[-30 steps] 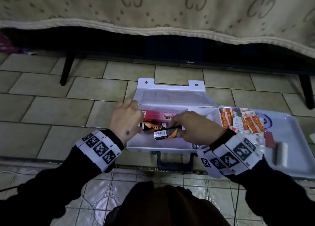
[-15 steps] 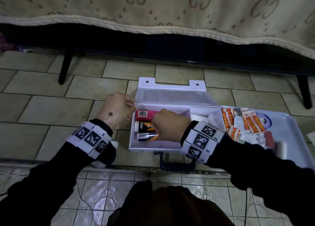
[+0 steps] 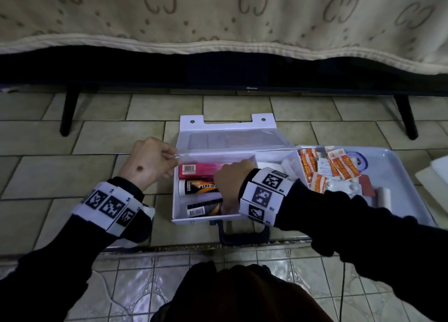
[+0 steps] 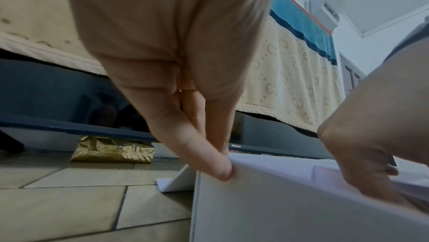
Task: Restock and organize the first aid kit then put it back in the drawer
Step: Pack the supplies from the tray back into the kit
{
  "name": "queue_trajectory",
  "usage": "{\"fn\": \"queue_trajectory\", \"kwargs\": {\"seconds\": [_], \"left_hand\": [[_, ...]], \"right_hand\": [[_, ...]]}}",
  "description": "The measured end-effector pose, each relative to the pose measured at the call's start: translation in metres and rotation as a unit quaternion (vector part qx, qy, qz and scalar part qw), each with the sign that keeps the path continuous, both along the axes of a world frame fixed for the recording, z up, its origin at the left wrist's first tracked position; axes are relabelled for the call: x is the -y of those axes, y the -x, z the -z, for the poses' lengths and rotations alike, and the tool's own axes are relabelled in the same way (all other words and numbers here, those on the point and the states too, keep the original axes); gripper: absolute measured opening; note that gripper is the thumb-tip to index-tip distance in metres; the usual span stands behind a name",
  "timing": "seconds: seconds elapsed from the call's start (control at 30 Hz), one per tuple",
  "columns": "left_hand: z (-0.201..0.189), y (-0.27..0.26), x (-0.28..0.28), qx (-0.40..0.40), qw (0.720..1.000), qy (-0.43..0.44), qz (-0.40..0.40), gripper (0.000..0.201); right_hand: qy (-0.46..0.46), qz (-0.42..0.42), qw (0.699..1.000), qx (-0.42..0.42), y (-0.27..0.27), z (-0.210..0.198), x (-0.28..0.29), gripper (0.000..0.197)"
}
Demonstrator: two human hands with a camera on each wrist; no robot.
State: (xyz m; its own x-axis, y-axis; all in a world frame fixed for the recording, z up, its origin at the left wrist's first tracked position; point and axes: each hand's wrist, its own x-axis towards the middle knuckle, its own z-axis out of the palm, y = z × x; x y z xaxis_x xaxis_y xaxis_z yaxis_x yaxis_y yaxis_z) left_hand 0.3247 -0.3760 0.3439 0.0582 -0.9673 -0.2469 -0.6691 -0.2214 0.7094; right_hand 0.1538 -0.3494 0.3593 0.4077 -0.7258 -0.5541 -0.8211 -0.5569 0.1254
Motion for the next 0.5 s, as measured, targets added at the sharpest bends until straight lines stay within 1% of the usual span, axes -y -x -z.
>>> {"fn": "queue_trajectory", "kwargs": {"seconds": [0.1, 0.23, 0.33, 0.4, 0.43, 0.5], "left_hand": [[0.0, 0.0, 0.0, 0.006, 1.0, 0.001, 0.007, 0.034], [0.001, 0.0, 0.0, 0.009, 1.0, 0.004, 0.006, 0.032], [0.001, -0.001, 0.0, 0.012, 1.0, 0.007, 0.007, 0.031], [0.0, -0.001, -0.001, 0.019, 1.0, 0.008, 0.013, 0.031], [0.0, -0.001, 0.0, 0.023, 1.0, 0.008, 0.017, 0.032], [-0.001, 0.0, 0.0, 0.031, 0.999, 0.008, 0.023, 0.032]], "right_hand": [[-0.005, -0.007, 1.0, 0.004, -0.003, 0.001, 0.001, 0.035], [-0.015, 0.005, 1.0, 0.013, -0.009, 0.002, 0.003, 0.034], [-0.022, -0.005, 1.0, 0.006, -0.014, 0.004, 0.0, 0.03], [-0.042, -0.014, 0.999, 0.014, -0.016, 0.005, 0.0, 0.025], [-0.05, -0.015, 0.998, 0.026, -0.016, 0.004, 0.001, 0.025], [-0.052, -0.034, 0.997, 0.042, -0.015, 0.001, 0.004, 0.033]]}}
